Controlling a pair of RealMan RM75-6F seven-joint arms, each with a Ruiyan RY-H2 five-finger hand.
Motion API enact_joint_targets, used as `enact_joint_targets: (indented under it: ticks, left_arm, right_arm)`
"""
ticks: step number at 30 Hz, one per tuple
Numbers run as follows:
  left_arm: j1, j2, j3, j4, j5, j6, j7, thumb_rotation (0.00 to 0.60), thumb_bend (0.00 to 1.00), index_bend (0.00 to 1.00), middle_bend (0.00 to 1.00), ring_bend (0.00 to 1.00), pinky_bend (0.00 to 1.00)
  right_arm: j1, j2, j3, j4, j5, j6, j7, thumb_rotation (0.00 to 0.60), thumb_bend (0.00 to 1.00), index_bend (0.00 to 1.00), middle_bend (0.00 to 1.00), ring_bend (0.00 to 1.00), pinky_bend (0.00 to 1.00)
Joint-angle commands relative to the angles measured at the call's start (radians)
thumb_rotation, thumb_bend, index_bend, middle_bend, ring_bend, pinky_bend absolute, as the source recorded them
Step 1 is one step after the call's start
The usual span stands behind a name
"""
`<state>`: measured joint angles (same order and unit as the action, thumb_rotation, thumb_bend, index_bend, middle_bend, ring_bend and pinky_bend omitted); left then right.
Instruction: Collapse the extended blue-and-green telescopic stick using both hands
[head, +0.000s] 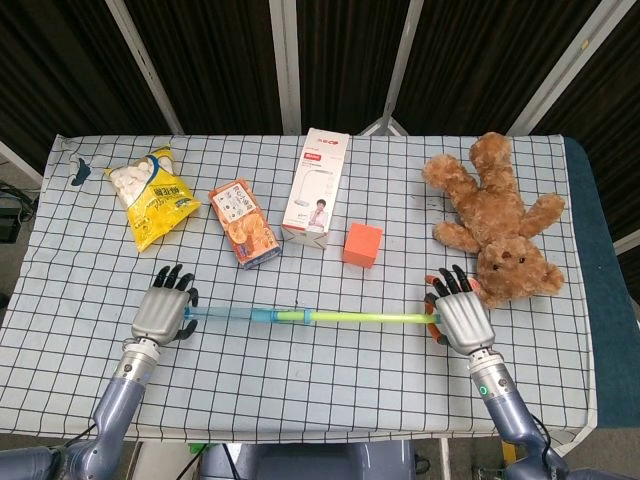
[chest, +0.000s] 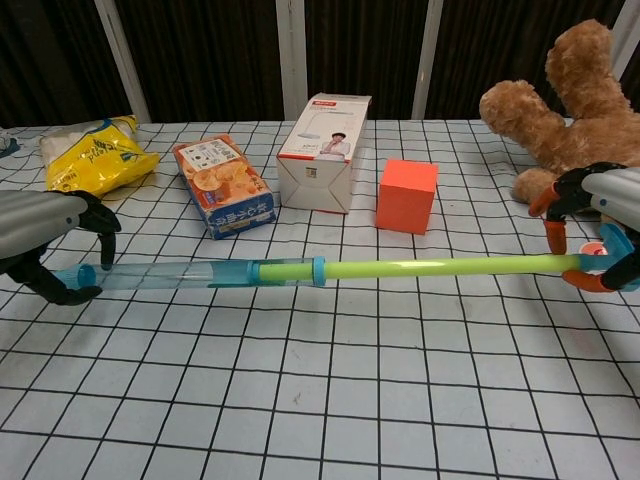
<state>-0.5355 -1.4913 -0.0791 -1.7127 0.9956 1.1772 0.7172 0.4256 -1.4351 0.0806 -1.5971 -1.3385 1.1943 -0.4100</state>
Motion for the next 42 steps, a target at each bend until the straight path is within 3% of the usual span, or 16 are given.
enact_joint_targets:
  ticks: [1, 17, 42]
  left_arm:
    - [-0.003, 0.002, -0.001, -0.013, 0.003, 0.006, 0.007, 0.6, 0.51, 0.53, 0.16, 0.0, 0.0]
    - [-0.024, 0.01, -0.016, -0.075, -0.007, 0.026, 0.033, 0.6, 0.51, 0.53, 0.16, 0.0, 0.0]
    - [-0.049, 0.003, -0.018, -0.099, -0.024, 0.033, 0.032, 0.6, 0.51, 0.54, 0.16, 0.0, 0.0]
  right_arm:
    - [-0.004, 0.001, -0.002, -0.021, -0.005, 0.009, -0.01, 0.6, 0.41, 0.64, 0.24, 0.11, 0.0]
    - [-0.003, -0.003, 0.004, -0.122, -0.01, 0.034, -0.09, 0.6, 0.41, 0.65, 0.25, 0.11, 0.0]
    - [0.052, -0.125, 0.024, -0.184, 0.054, 0.008, -0.266, 0.6, 0.41, 0.66, 0.25, 0.11, 0.0]
